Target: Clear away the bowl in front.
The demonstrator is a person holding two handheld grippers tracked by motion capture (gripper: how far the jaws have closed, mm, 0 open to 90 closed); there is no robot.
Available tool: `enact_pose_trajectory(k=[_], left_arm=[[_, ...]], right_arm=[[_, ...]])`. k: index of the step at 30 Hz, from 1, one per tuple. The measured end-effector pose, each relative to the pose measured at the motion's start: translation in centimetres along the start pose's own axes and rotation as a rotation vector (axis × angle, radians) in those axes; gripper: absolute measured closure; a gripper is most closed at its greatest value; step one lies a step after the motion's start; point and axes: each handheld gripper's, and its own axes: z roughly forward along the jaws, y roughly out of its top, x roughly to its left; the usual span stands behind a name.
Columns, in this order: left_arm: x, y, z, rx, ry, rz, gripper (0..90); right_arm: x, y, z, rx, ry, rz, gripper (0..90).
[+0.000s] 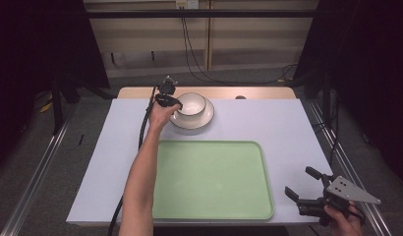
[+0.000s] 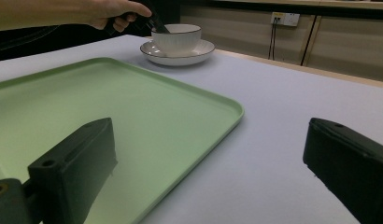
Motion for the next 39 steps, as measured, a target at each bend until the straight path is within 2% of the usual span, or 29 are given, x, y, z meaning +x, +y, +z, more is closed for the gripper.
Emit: enact_pose_trajectory(k=[2,6,7,9,11,12,15,20,23,24,28,39], left_arm=[[0.18,-0.09,0.23,0.015,-0.019,-0.022,69.0],[0.17,-0.05,0.31,0.023,-0.010,-0.028,74.2],[0.12,-0.03,0.40,0.014,-0.010,-0.047,75.3],[0.26,0.09,0.32,0.029,-0.006,-0.045,77.8],[0.24,0.03,0.38,0.016,-0.001,-0.061,81.0],[0.58,-0.04,0.32,0.011,-0.031,-0.088,82.3],[0.63,-0.11,0.32,0.011,-0.030,-0.094,82.7],[0.63,-0.10,0.24,0.004,-0.045,-0.133,82.8],[0.65,-0.12,0.14,-0.012,-0.049,-0.132,82.5],[0.51,-0.12,0.16,-0.017,-0.047,-0.150,82.5],[0.32,-0.08,0.13,-0.027,-0.062,-0.171,82.3],[0.34,-0.11,-0.15,-0.001,-0.079,-0.165,82.0]], right_arm=[[0.01,0.00,0.02,-0.003,0.006,0.001,1.9],[-0.04,-0.01,-0.01,-0.002,0.000,0.001,1.9],[-0.05,-0.01,-0.01,-0.001,0.003,0.001,1.9],[-0.02,-0.01,0.04,-0.002,0.003,0.002,1.9],[-0.02,-0.02,0.01,0.000,0.004,0.003,1.9],[-0.05,-0.02,0.01,0.001,0.001,0.003,1.9],[0.03,-0.08,0.09,0.007,-0.003,0.006,1.9],[0.03,-0.03,0.04,0.002,-0.004,0.003,1.9],[0.01,-0.04,0.04,0.003,-0.005,0.005,1.9],[-0.02,-0.04,0.05,0.004,-0.003,0.005,1.9],[-0.05,-0.04,-0.02,0.005,-0.004,0.007,1.9],[-0.05,-0.05,0.04,0.007,-0.005,0.011,1.9]])
